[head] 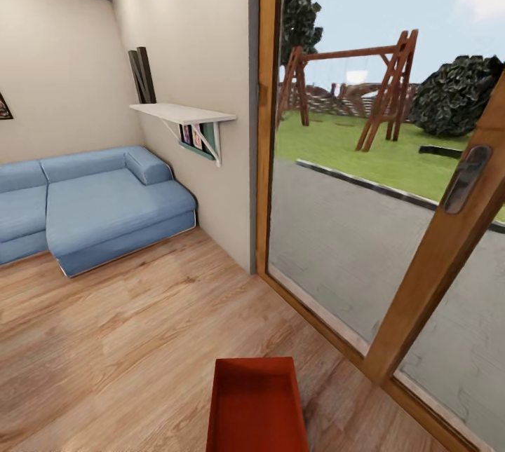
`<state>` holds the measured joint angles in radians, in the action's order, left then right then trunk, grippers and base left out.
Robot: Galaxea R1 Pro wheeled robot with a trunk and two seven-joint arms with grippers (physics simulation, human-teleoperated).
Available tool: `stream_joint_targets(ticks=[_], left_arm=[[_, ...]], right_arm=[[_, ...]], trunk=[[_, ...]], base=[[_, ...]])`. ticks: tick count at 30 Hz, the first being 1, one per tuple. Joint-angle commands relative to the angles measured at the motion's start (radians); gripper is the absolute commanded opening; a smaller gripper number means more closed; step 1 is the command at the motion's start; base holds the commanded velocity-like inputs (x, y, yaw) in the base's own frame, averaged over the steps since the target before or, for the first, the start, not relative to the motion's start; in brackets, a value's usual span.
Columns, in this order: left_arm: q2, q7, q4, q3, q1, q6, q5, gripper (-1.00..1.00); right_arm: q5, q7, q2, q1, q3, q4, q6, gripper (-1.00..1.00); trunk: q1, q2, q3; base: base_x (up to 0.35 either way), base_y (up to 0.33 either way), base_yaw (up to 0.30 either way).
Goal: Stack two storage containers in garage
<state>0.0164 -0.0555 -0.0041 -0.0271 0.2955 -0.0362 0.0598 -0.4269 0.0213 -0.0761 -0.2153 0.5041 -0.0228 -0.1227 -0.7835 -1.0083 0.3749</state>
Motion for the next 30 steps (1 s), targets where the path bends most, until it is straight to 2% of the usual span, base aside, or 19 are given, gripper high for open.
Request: stream_joint_targets(ticks=[1,30], left_arm=[[0.000,-0.001,0.000,-0.002,0.001,-0.004,0.006,1.00],[-0.001,-0.001,0.000,-0.002,0.001,-0.004,0.006,1.00]], right_arm=[[-0.008,0.002,-0.001,-0.001,0.008,-0.002,-0.005,1.00],[-0.010,0.002,-0.001,-0.001,0.008,-0.003,-0.005,1.00]], trunk=[[0.000,-0.001,0.001],[0.000,-0.001,0.001]], base=[[0.000,0.000,0.000],[0.000,0.000,-0.017]])
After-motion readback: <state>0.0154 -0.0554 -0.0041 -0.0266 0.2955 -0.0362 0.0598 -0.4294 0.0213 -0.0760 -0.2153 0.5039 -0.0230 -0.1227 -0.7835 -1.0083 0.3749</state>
